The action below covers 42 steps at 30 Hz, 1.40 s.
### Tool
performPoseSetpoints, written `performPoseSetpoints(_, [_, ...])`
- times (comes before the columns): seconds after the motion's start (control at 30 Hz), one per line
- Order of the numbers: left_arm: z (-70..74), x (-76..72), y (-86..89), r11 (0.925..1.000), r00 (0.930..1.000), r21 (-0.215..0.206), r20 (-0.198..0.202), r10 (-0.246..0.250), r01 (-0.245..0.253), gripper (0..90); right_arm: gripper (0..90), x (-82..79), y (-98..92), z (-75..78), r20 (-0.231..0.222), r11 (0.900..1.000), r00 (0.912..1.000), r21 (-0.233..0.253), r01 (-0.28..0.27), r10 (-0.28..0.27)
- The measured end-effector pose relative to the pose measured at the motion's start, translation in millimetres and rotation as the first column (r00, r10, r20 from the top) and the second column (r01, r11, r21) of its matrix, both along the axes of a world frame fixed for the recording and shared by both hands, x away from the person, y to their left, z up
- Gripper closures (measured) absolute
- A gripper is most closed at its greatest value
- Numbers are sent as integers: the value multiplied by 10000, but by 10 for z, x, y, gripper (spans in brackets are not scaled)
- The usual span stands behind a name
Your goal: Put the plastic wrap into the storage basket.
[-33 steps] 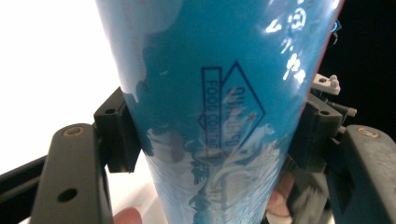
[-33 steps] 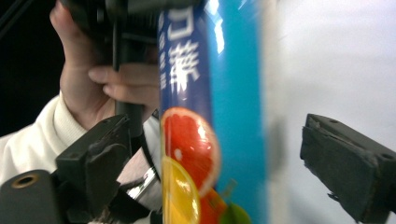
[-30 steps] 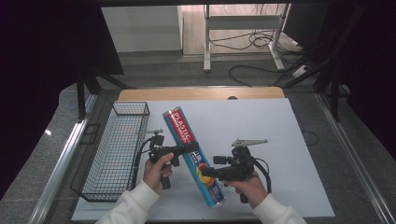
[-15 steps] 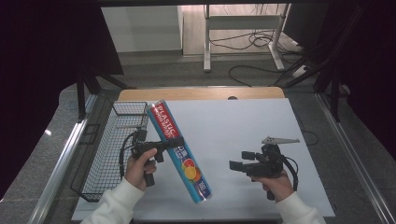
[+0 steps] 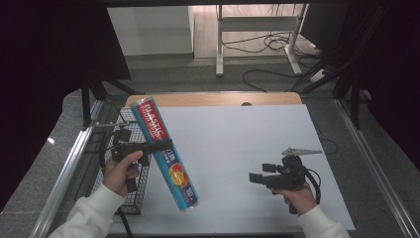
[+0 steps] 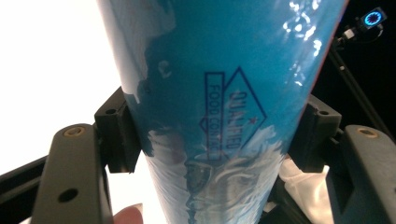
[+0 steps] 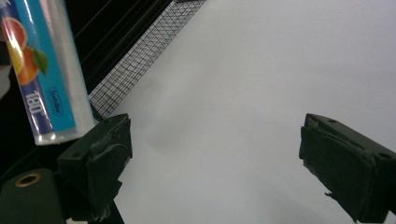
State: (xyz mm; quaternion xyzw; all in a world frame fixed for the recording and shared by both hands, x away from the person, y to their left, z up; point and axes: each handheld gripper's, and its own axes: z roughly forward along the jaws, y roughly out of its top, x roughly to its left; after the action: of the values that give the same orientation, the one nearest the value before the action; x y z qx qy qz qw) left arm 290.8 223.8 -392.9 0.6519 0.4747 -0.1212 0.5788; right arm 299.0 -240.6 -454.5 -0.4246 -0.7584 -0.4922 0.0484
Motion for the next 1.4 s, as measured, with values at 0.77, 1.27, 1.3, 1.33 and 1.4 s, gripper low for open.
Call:
performPoseSetpoints(0.77, [413,-22,1180,9591,9835,2295,-326,1780,-1660,319,105,30,-10,-64,-276,9995,9993,-211,247,-253])
performPoseSetpoints(1.27, [279,87,1397,9035,9758,3968,-718,2065,-1620,320,104,42,-12,-85,-376,9992,9989,-277,283,-293])
performPoseSetpoints(1.3, [246,98,1395,8967,9759,4157,-801,2029,-1523,320,104,46,-15,-92,-384,9991,9987,-280,312,-322])
performPoseSetpoints(1.33, [246,98,1395,8967,9759,4157,-801,2029,-1523,320,105,47,-15,-93,-395,9991,9987,-279,312,-323])
performPoseSetpoints(1.4, [214,110,1379,8918,9764,4308,-917,1955,-1381,320,105,49,-14,-96,-402,9991,9987,-284,311,-322])
